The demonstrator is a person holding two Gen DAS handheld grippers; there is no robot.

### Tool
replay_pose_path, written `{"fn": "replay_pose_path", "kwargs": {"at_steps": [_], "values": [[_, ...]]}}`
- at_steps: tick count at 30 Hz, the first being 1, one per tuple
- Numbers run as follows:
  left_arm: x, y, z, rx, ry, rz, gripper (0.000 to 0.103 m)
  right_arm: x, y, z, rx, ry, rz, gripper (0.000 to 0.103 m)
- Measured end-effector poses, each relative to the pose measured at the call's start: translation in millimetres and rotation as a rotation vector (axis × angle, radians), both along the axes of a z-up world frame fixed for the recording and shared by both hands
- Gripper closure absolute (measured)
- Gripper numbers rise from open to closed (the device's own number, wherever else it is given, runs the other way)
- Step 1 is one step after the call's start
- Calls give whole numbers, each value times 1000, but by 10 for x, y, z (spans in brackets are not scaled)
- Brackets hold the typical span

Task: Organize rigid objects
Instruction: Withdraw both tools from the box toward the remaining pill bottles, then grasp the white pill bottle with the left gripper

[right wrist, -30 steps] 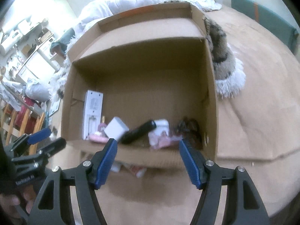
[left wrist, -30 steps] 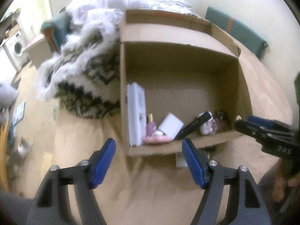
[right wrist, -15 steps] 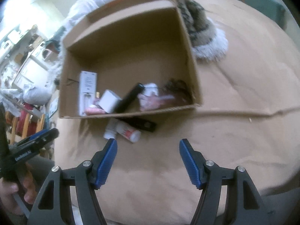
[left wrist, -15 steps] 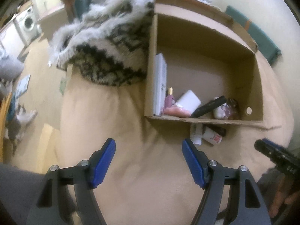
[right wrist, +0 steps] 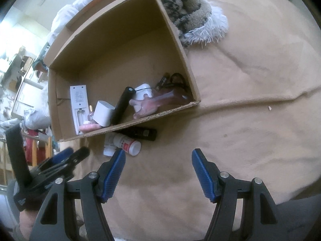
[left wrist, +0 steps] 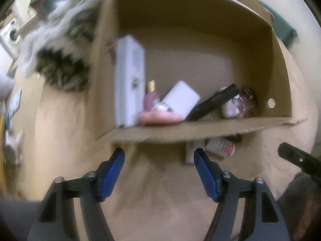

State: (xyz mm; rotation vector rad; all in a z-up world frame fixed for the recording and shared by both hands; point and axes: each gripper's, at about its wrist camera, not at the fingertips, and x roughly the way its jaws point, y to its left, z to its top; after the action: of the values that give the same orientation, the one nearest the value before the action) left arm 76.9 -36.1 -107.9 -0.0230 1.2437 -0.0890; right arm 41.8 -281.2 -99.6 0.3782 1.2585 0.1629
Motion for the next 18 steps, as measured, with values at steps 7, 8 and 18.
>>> {"fn": "replay_pose_path", "kwargs": {"at_steps": [7, 8, 18], "values": [[234, -199, -328, -52, 83, -59, 48, 48, -5, -34, 27, 17, -9, 31], [249, -197, -356, -67, 90, -58, 50, 54, 6, -34, 28, 16, -7, 31], [298, -297, -473, -110, 124, -81, 78, 115, 133, -105, 10, 35, 32, 31]]}}
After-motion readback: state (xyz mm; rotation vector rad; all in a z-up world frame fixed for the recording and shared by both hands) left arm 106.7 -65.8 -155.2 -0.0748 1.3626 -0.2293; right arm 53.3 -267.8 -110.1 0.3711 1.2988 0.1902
